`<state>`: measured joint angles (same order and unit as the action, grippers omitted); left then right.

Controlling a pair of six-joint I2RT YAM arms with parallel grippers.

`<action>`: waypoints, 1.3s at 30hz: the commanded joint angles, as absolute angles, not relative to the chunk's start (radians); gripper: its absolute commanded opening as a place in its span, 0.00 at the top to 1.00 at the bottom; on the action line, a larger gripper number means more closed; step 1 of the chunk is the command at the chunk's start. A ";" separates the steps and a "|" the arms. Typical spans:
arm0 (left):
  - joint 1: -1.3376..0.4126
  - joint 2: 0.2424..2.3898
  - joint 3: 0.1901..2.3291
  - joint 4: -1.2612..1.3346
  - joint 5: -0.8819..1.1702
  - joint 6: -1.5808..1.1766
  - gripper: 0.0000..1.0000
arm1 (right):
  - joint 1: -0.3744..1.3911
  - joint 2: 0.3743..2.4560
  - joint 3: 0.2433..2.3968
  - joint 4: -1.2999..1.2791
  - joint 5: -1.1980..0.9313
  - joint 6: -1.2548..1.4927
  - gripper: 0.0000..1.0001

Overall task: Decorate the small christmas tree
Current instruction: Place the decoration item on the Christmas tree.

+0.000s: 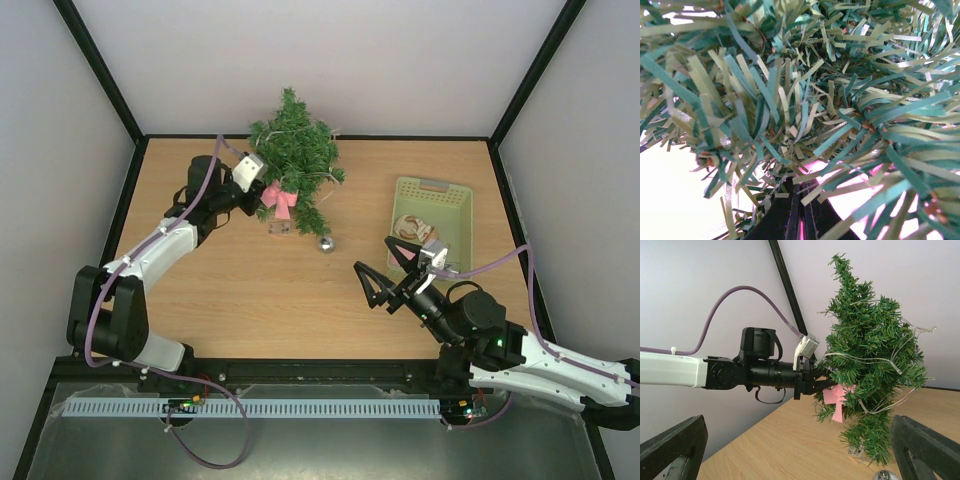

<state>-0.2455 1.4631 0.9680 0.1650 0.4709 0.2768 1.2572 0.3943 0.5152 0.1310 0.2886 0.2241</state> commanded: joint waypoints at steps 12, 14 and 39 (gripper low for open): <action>-0.239 1.410 0.964 0.196 0.472 0.256 0.80 | 1.262 0.385 0.527 0.129 0.303 0.214 0.02; -0.241 1.403 0.960 0.190 0.471 0.252 0.79 | 1.262 0.385 0.526 0.127 0.300 0.215 0.02; -0.240 1.293 0.893 0.150 0.436 0.168 0.65 | 1.262 0.370 0.519 0.115 0.290 0.245 0.02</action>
